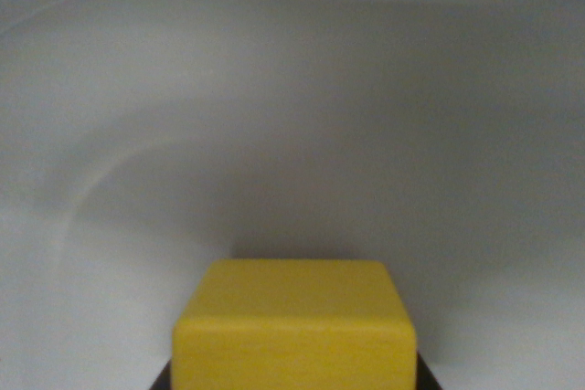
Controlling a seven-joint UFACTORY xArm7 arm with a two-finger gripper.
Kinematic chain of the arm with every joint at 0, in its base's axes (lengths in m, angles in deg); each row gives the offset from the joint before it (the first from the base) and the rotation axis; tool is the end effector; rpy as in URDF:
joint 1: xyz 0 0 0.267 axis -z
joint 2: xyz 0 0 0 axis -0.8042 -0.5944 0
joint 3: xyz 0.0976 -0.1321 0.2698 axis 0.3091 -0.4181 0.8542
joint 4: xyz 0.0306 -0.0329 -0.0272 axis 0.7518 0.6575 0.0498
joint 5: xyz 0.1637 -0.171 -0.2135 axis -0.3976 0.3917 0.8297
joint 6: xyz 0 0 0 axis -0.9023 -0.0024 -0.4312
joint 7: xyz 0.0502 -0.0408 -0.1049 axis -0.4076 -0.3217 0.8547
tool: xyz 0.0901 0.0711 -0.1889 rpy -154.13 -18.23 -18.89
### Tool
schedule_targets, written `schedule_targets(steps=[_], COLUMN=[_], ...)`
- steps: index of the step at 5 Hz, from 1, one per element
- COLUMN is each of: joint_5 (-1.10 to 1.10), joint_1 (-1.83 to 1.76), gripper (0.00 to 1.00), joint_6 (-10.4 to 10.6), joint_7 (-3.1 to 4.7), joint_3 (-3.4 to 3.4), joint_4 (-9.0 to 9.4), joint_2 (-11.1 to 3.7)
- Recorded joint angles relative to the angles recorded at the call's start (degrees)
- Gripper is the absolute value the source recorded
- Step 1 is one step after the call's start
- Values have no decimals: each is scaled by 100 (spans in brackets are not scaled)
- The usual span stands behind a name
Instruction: Pick yellow cube
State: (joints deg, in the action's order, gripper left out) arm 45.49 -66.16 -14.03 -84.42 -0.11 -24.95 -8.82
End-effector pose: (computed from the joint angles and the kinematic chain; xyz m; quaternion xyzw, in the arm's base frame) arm 0.5442 0.1798 0.0118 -0.9978 -0.0299 0.0575 0.0156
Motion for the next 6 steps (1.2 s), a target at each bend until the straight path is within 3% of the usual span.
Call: schedule_targets(steps=[3,4,5,6], joint_5=[-2,-4,-4,-6], joint_1=[-1,-2,-2,-4], gripper=[100,100,100,100], joint_6=[-114,-262,-262,-444], joint_7=[-4,-9,-9,-15], joint_3=[2,4,4,7], joint_4=[-87,-201,-201,-341], joint_2=[27,61,61,104])
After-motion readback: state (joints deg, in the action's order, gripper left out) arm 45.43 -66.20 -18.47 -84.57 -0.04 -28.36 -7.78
